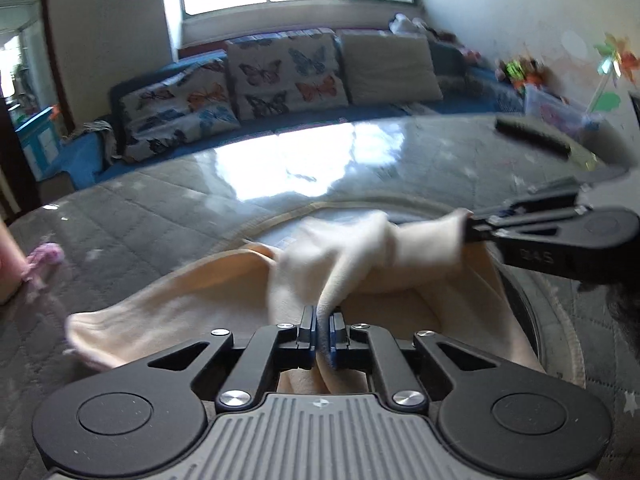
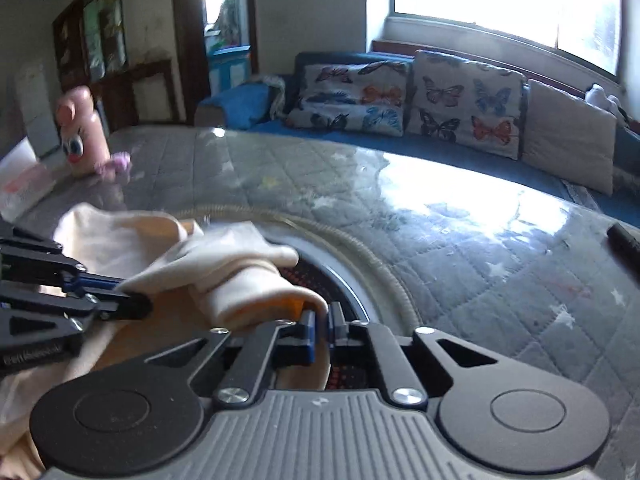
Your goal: Fold clothes
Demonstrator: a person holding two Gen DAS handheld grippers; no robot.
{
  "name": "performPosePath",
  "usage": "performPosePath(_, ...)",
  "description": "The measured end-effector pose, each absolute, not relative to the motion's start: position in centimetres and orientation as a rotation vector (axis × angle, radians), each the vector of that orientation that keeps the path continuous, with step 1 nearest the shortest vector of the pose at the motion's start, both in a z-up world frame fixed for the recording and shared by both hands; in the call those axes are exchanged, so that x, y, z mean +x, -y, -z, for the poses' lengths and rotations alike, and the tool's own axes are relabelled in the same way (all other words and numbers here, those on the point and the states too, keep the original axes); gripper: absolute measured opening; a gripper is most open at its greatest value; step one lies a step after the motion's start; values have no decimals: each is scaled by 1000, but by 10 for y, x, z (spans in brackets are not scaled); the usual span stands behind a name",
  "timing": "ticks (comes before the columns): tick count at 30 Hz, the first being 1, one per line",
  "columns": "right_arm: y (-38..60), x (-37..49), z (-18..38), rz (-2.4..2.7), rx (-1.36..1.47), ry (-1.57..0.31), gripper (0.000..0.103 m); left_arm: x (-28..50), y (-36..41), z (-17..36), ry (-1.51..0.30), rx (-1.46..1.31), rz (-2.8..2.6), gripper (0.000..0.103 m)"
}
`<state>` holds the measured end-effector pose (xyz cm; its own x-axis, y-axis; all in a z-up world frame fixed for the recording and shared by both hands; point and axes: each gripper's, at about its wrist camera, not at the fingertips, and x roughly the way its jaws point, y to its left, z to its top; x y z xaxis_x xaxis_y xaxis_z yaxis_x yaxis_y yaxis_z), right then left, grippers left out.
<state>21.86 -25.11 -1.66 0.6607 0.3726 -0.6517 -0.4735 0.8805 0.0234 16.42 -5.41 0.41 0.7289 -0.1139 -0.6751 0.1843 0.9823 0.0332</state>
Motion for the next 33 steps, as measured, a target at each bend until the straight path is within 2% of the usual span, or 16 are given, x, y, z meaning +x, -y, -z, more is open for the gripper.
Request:
performPosePath(10, 287, 181, -18, -367, -103, -615, 2, 93, -18, -56, -587, -18, 14, 6)
performPosePath(16, 322, 160, -23, -281, -58, -617, 2, 44, -65, -58, -585, -75, -95, 6)
performPosePath(22, 310, 149, -4, -346, -153, -674, 11, 10, -94, -38, -634, -149, -182, 5)
performPosePath(23, 306, 150, -2, -355, -171, -674, 17, 5, -98, -34, -643, -162, -196, 5)
performPosePath(24, 300, 152, 1, -364, -191, -668, 28, 0, -102, -31, -652, -174, -210, 5)
performPosePath(26, 289, 157, 6, -376, -231, -654, 36, -6, -109, -26, -666, -190, -233, 5)
performPosePath(33, 257, 182, 29, -419, -287, -644, 34, -19, -126, -18, -697, -194, -301, 5)
